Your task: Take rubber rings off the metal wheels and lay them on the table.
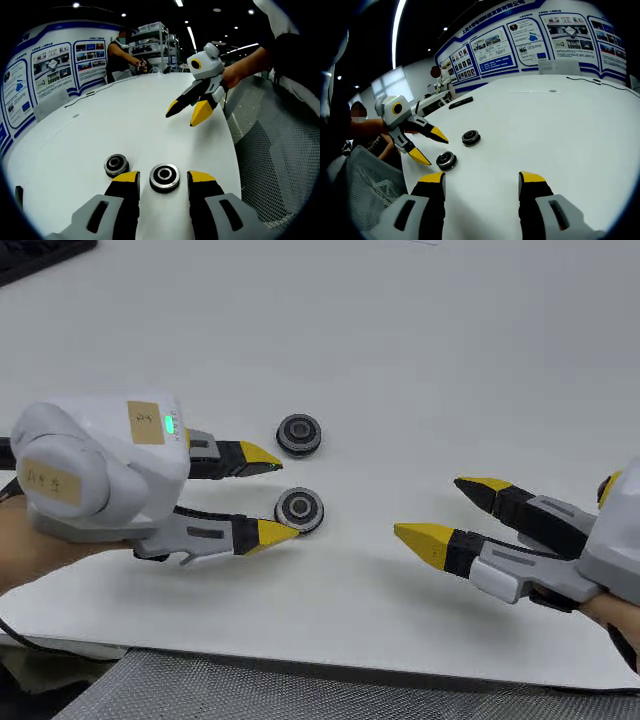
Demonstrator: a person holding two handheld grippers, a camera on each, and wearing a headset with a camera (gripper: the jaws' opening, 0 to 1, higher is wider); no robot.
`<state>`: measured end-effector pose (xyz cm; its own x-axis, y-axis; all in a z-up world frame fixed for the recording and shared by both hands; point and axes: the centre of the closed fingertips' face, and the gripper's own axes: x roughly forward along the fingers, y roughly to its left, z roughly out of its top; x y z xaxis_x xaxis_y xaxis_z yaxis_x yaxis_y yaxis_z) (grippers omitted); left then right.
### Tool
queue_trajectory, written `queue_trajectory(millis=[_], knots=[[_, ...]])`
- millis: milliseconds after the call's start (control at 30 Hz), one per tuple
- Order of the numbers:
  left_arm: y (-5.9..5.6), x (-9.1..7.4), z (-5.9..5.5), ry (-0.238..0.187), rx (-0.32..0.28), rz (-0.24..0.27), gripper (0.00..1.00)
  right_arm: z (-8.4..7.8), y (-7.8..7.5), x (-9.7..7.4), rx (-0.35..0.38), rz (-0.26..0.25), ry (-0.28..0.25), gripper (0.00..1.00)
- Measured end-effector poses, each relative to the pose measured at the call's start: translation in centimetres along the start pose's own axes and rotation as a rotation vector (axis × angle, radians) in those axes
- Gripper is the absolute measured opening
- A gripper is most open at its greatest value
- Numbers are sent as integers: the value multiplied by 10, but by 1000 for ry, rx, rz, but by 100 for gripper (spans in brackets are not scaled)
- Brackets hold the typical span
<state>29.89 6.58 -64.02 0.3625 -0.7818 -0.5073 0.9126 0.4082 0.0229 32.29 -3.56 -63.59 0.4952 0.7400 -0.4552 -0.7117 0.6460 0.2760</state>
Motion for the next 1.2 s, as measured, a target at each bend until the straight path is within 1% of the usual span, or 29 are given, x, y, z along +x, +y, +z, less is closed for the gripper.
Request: queue_trajectory(millis=[33,167,333,400,500,600,700,767,933,1100,1200], knots=[[0,1,1,-3,-6,3,40,-1,0,0,-4,-1,5,60],[1,2,1,-14,-16,20,31,-2,1,0,-1,1,3,60],[2,2,-1,-9,-13,15,29,-3,3,-1,10,2,-3,60],[3,3,-2,-8,-15,14,27,-3,3,-1,11,2,-3,60],[1,4,1,-23,-27,1,23,-4,2,-1,13,1,1,59],[1,7,0,-11,-14,1,24,-4,1,-2,16,-2,-4,59],[1,8,-1,-7,-19,-5,21,-3,1,-2,17,-3,-8,59],[1,9,-1,-7,-26,-7,21,-6,0,-3,5,-7,6,59],[0,10,-5,13,-19,-13,20,-6,-2,-4,18,-12,-4,59],[2,11,-5,12,-22,-12,17,-4,-3,-4,23,-15,-10,59],[2,12,-5,12,-19,-16,14,-6,-2,-3,21,-14,-2,59]])
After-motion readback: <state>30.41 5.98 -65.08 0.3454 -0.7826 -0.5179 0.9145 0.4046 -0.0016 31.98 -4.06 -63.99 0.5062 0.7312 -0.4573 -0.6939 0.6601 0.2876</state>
